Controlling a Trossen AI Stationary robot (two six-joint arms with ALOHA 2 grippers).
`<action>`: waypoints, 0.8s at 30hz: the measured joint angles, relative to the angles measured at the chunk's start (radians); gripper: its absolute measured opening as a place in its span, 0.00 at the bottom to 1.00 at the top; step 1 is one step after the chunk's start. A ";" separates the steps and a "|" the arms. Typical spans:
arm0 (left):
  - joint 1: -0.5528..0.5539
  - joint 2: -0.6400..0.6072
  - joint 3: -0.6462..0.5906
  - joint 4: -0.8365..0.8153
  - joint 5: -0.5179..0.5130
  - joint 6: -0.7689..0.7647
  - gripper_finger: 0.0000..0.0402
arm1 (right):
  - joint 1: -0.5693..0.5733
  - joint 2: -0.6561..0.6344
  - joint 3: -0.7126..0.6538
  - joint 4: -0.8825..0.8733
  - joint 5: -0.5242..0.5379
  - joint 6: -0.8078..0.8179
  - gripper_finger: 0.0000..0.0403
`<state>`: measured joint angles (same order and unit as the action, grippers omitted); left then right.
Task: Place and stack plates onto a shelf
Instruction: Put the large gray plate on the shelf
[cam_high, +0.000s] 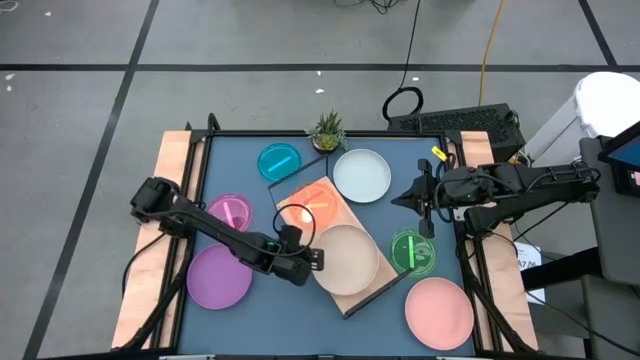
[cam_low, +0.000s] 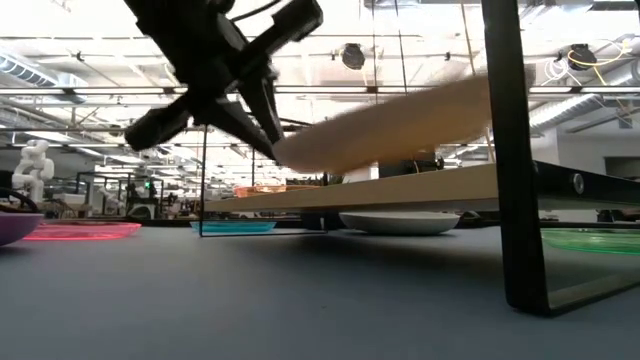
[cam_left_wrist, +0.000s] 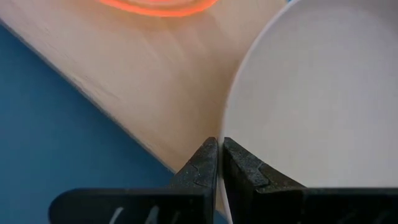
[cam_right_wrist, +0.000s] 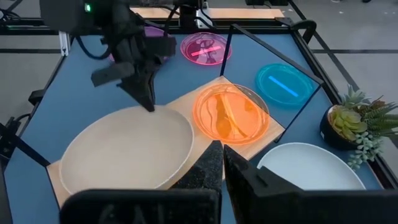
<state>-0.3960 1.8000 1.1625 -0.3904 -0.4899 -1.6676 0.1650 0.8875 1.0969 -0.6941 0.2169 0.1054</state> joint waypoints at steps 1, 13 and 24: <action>0.000 0.011 0.000 0.016 0.003 0.000 0.05 | 0.000 0.000 0.000 0.000 0.000 -0.004 0.00; 0.006 0.080 0.001 0.189 0.015 -0.036 0.05 | 0.000 0.000 0.000 0.000 -0.002 -0.013 0.00; 0.006 0.081 0.000 0.163 0.017 -0.040 0.05 | 0.000 0.000 0.000 0.000 -0.003 -0.013 0.00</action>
<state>-0.3904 1.8805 1.1629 -0.2277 -0.4728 -1.7072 0.1650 0.8875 1.0969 -0.6937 0.2134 0.0929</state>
